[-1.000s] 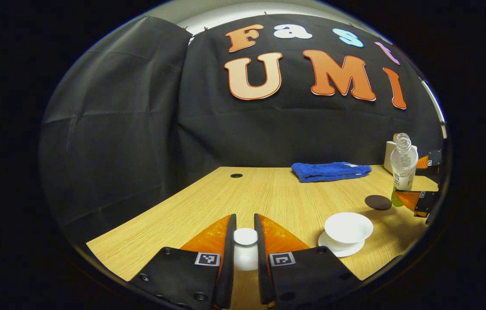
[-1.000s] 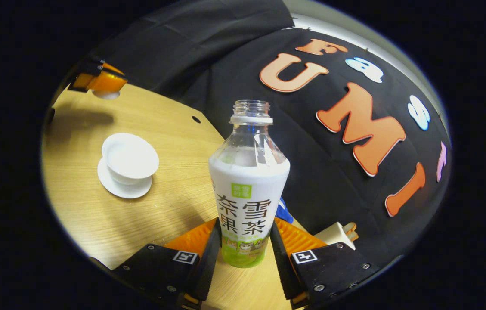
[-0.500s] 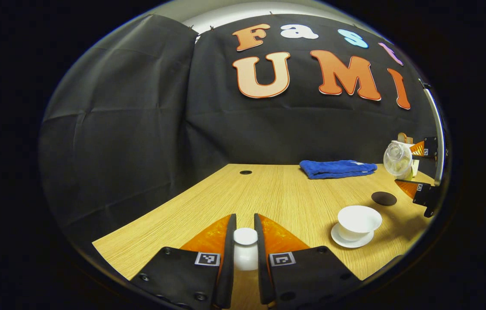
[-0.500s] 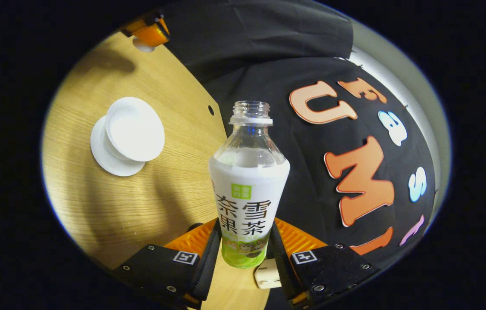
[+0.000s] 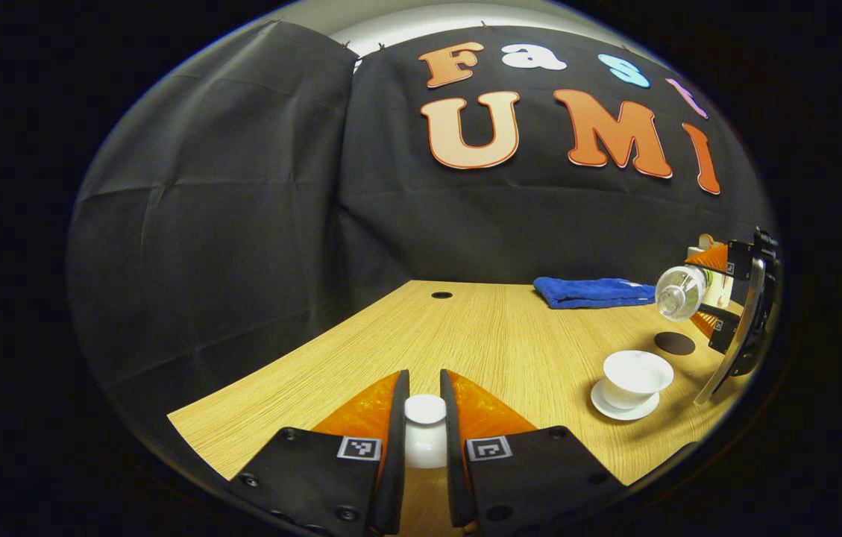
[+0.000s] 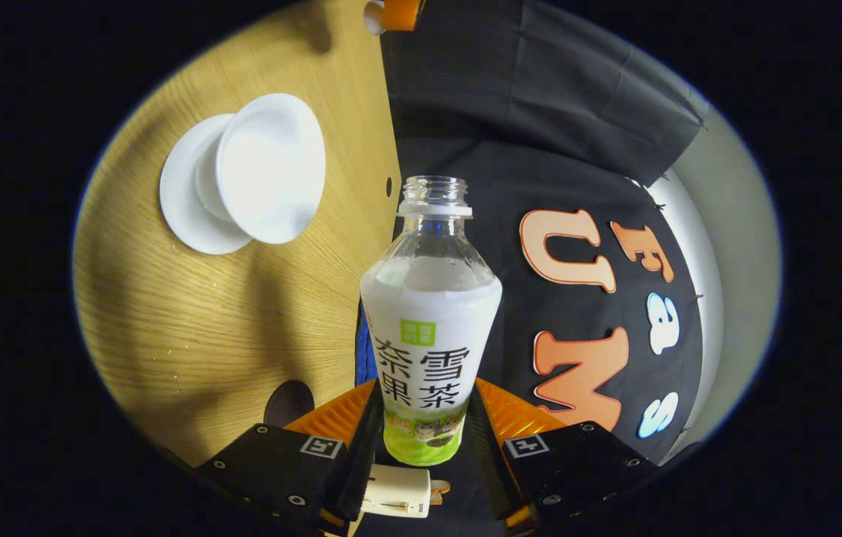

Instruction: Open the teacup lid with one hand, grasp the water bottle and pour water into the teacup with the other hand; after pouring, place the water bottle on the coaster and then close the teacup lid.

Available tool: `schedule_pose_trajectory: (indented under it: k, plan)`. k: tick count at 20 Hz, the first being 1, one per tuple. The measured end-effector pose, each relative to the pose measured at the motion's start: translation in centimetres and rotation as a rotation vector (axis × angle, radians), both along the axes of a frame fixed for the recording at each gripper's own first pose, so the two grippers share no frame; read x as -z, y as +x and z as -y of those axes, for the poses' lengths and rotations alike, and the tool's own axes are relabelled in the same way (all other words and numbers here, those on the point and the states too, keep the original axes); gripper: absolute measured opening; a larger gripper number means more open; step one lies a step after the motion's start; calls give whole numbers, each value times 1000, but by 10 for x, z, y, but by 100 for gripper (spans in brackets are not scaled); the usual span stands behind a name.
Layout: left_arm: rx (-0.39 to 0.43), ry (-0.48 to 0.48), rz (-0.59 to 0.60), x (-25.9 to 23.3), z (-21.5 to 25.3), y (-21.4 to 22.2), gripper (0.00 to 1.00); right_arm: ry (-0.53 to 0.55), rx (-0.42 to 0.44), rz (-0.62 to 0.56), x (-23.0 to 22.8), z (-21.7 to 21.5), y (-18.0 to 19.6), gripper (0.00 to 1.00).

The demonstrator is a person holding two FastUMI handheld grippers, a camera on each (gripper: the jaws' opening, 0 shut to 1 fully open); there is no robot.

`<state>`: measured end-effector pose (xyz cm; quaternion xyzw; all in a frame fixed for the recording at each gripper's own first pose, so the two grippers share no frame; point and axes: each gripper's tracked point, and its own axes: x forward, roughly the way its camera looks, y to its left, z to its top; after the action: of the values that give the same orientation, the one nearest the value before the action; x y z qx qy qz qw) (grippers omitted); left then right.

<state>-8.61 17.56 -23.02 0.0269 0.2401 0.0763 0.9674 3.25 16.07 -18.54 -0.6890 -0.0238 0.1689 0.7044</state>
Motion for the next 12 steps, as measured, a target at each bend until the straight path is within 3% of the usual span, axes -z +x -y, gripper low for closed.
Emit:
schedule_pose_trajectory:
  k: [12]
  plan:
    - [2,0,0,-3,-4,-6,28,-171,-54,164,1,-1,-2,64]
